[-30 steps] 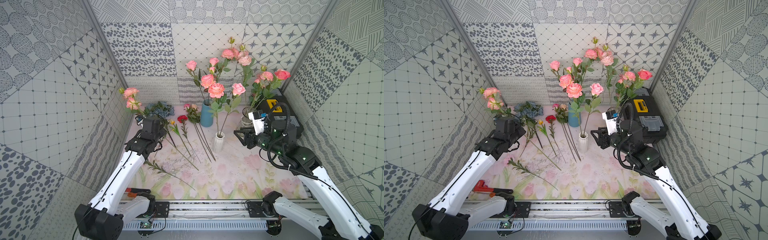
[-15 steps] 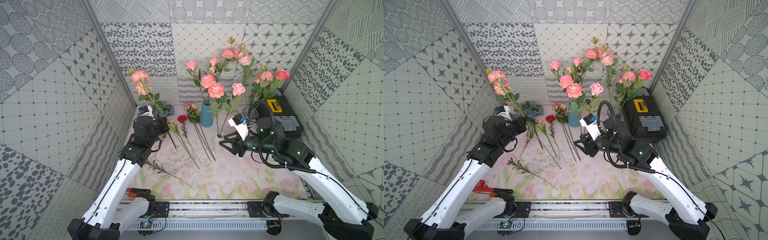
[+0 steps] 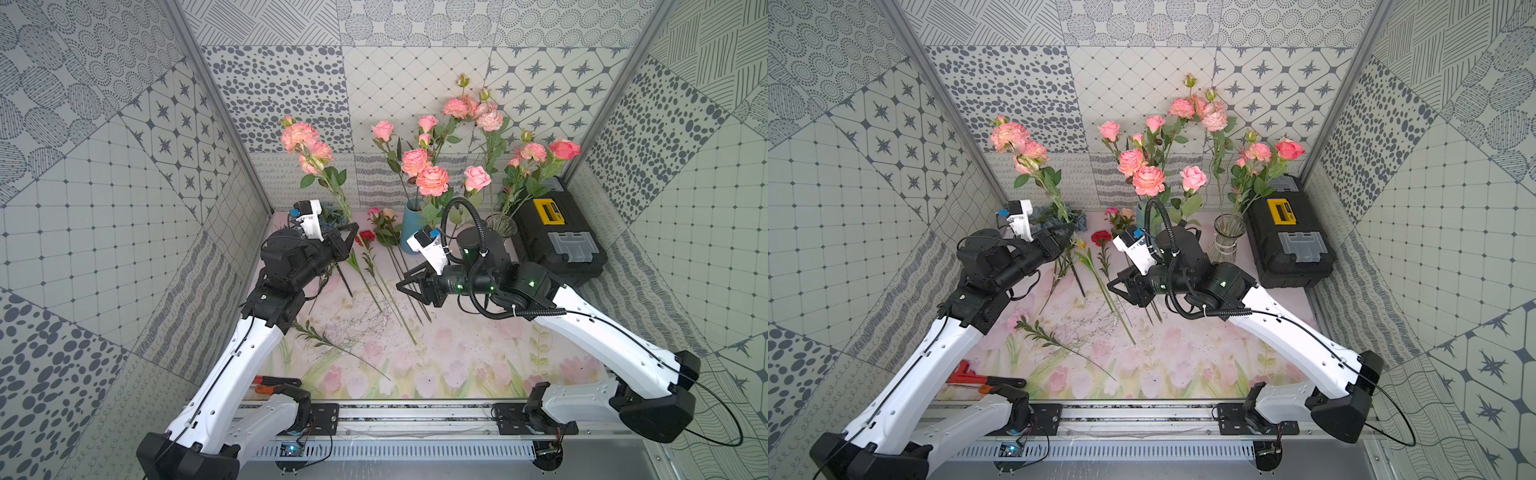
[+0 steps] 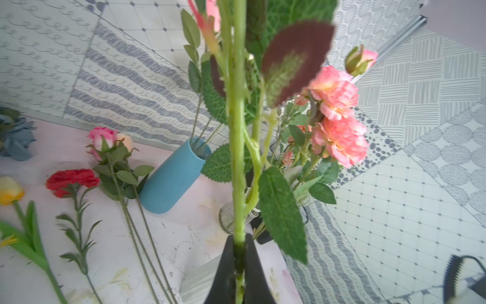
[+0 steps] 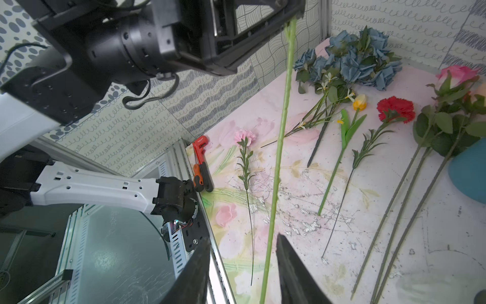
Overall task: Place the pink flowers into the vase
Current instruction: Pick up the flower at the center of the board.
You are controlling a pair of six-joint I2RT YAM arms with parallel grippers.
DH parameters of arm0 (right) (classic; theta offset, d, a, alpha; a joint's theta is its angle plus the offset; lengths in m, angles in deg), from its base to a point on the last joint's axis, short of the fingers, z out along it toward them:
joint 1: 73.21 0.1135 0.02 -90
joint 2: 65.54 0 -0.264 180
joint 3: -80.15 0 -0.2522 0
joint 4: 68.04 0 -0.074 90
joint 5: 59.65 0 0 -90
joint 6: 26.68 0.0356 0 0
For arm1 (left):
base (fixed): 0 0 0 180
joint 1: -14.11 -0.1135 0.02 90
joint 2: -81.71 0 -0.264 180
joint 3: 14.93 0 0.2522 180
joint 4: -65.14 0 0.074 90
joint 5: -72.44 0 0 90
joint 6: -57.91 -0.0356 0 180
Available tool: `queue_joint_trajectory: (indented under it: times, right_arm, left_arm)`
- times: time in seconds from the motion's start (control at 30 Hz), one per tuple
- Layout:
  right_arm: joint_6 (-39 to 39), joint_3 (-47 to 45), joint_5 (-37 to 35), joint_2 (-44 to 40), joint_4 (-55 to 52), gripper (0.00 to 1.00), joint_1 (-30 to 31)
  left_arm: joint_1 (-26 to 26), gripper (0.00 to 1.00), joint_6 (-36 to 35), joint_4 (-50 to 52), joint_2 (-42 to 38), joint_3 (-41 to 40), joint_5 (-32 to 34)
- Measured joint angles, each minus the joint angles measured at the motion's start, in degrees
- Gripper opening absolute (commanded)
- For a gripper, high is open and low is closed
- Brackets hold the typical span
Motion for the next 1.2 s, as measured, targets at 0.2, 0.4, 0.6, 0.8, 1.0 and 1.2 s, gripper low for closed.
queue_joint_trajectory:
  times: [0.2, 0.4, 0.6, 0.8, 1.0, 1.2]
  right_arm:
    - [0.26, 2.86, -2.12, 3.61, 3.26, 0.42, 0.00]
    - [0.15, 4.09, -3.76, 5.95, 4.33, 0.43, 0.00]
    - [-0.20, 4.98, -4.46, 8.00, 4.81, 0.42, 0.00]
    - [-0.85, 5.01, -4.90, 9.84, 5.09, 0.36, 0.00]
    - [-1.03, 5.01, -4.81, 10.32, 5.38, 0.06, 0.00]
    - [-0.83, 5.01, -5.44, 10.34, 5.29, 0.00, -0.31]
  left_arm:
    - [3.28, 0.00, -0.48, 0.09, 0.35, 0.46, -3.32]
    - [4.52, 0.00, -0.68, 0.13, 0.35, 0.46, -4.57]
    - [5.01, 0.00, -0.63, 0.11, 0.42, 0.46, -5.38]
    - [5.09, 0.00, -0.63, 0.09, 0.70, 0.46, -5.77]
    - [5.11, 0.00, -0.63, 0.07, 0.87, 0.46, -5.79]
    - [5.14, 0.07, -0.90, -0.59, 0.98, 0.44, -5.70]
